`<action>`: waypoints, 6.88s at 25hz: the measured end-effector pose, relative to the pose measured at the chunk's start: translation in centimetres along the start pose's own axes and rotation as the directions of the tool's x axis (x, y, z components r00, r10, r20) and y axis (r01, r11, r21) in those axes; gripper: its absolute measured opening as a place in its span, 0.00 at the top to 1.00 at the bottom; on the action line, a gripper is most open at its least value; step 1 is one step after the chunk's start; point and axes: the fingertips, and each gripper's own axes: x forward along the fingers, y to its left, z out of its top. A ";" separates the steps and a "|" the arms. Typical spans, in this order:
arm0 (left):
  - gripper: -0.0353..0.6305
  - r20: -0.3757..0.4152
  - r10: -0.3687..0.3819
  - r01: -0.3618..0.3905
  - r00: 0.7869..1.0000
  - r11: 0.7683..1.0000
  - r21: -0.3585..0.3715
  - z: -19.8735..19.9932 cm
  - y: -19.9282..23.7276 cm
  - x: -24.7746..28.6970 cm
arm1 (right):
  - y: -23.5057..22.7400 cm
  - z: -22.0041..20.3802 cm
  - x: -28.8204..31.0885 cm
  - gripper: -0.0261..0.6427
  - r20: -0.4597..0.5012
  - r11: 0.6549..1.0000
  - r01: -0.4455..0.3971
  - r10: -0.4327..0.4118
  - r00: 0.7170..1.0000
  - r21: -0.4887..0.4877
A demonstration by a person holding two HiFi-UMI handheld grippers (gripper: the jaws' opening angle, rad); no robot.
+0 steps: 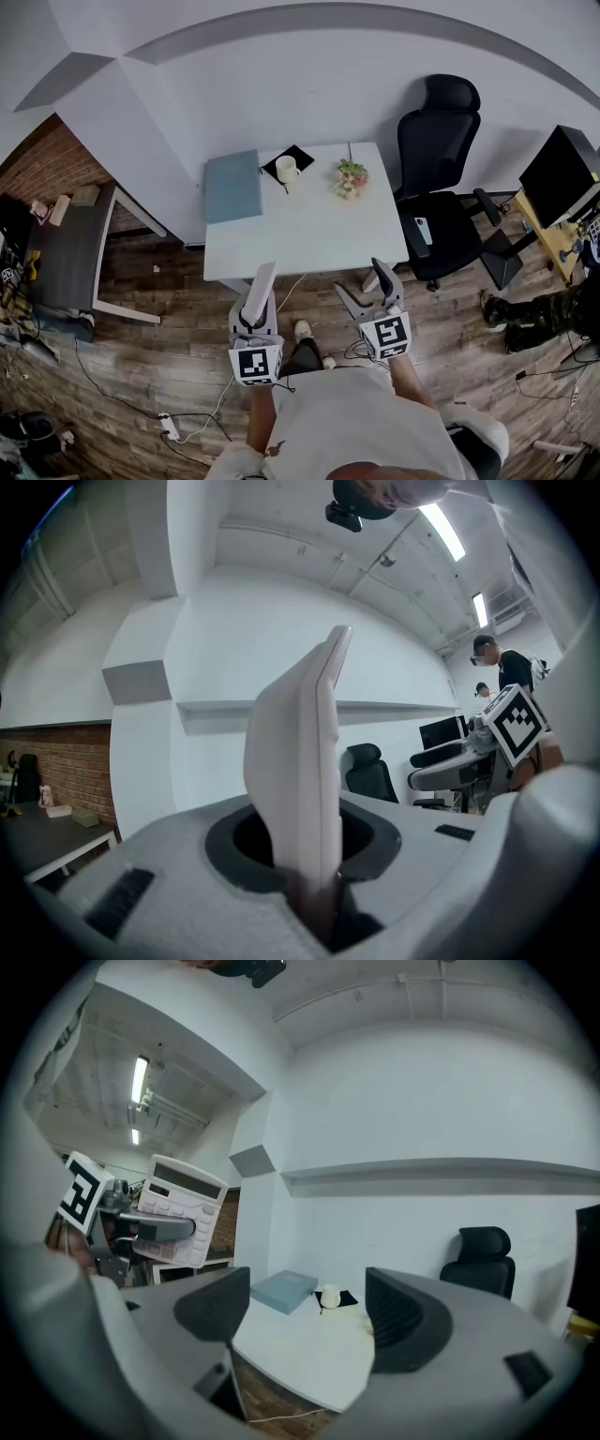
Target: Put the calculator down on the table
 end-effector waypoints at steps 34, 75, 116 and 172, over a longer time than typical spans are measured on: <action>0.82 0.016 -0.108 0.108 0.994 0.994 -0.028 -0.8 10.0 13.2 | -1.7 1.6 15.9 0.39 -0.050 0.997 0.076 -0.077 0.996 -0.027; 0.82 -0.019 -0.169 0.168 0.985 0.984 -0.067 -4.9 16.3 27.8 | -8.0 0.3 29.2 0.40 -0.120 0.988 0.146 -0.150 0.981 -0.045; 0.82 -0.371 -0.341 0.186 0.864 0.900 -0.394 -20.5 8.2 36.7 | -14.5 -13.5 36.0 0.46 -0.383 0.990 -0.068 0.111 0.917 0.124; 0.82 -0.418 -0.659 0.265 0.625 0.683 -0.680 -33.6 2.6 35.8 | -8.9 -26.0 33.4 0.53 -0.646 0.987 0.043 0.070 0.760 0.158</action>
